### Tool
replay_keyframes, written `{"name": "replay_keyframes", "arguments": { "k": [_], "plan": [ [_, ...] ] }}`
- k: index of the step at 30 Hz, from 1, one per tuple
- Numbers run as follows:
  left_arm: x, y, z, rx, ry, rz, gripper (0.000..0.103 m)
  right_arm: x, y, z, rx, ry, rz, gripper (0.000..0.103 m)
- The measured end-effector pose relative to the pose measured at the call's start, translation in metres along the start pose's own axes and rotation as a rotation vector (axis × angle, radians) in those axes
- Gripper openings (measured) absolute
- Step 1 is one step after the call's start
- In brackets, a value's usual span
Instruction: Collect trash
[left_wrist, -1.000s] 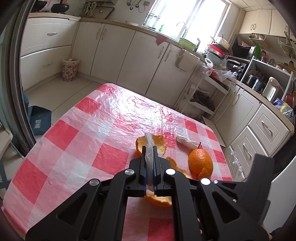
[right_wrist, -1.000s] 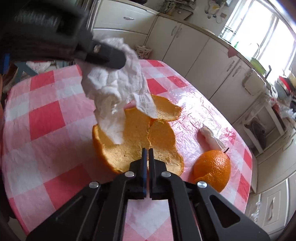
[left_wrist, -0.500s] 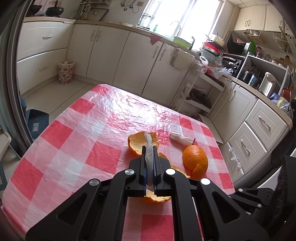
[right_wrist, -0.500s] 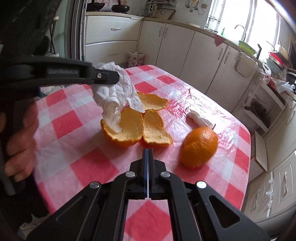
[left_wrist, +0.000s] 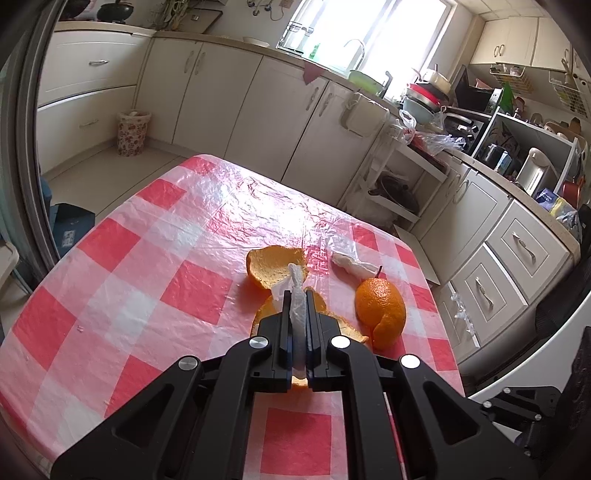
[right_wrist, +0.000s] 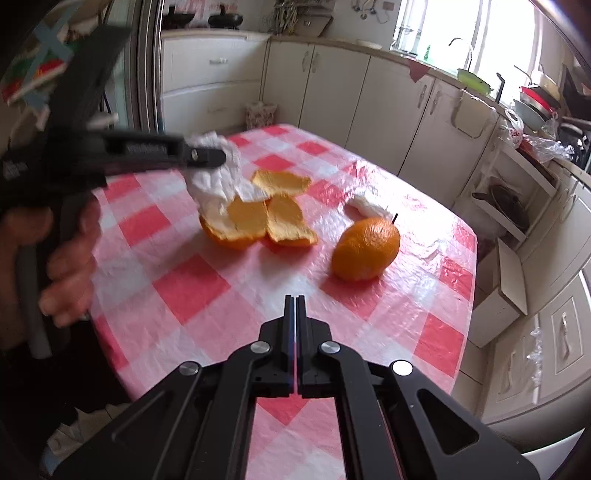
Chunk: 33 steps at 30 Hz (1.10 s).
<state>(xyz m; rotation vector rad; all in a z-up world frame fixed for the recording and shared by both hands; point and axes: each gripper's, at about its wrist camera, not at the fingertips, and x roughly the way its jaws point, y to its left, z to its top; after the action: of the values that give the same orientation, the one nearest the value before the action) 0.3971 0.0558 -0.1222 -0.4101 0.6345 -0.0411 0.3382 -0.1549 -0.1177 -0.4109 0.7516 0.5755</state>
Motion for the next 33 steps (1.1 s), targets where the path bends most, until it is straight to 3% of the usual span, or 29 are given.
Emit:
{"name": "replay_keyframes", "arguments": {
  "k": [1,2,6,13,20,24,27,29,33],
  "plan": [
    [0.001,0.000,0.000,0.003,-0.001,0.006,0.005,0.005,-0.001,0.001,0.016,0.003,0.012,0.036],
    [0.000,0.001,0.000,0.003,-0.001,0.007,0.005,0.010,-0.004,0.004,0.061,0.002,0.033,0.056],
    [0.001,0.006,0.004,-0.001,-0.006,0.007,0.005,0.033,-0.013,0.022,0.209,-0.006,0.101,0.056],
    [-0.003,0.012,0.012,0.012,-0.023,-0.002,0.005,0.075,-0.023,0.047,0.427,0.048,0.115,0.044],
    [-0.004,0.018,0.016,0.007,-0.026,-0.017,0.005,0.096,-0.030,0.045,0.525,0.102,0.054,0.041],
    [-0.004,0.017,0.015,0.007,-0.025,-0.021,0.005,0.098,-0.030,0.042,0.531,0.113,0.063,0.039],
    [-0.003,0.013,0.013,0.017,-0.021,-0.021,0.005,0.099,-0.028,0.042,0.524,0.108,0.076,0.028],
    [-0.003,0.012,0.013,0.024,-0.021,-0.020,0.005,0.099,-0.026,0.042,0.512,0.101,0.076,0.014],
    [-0.002,0.009,0.013,0.030,-0.018,-0.020,0.005,0.094,-0.026,0.044,0.497,0.080,0.066,0.007]
  ]
}}
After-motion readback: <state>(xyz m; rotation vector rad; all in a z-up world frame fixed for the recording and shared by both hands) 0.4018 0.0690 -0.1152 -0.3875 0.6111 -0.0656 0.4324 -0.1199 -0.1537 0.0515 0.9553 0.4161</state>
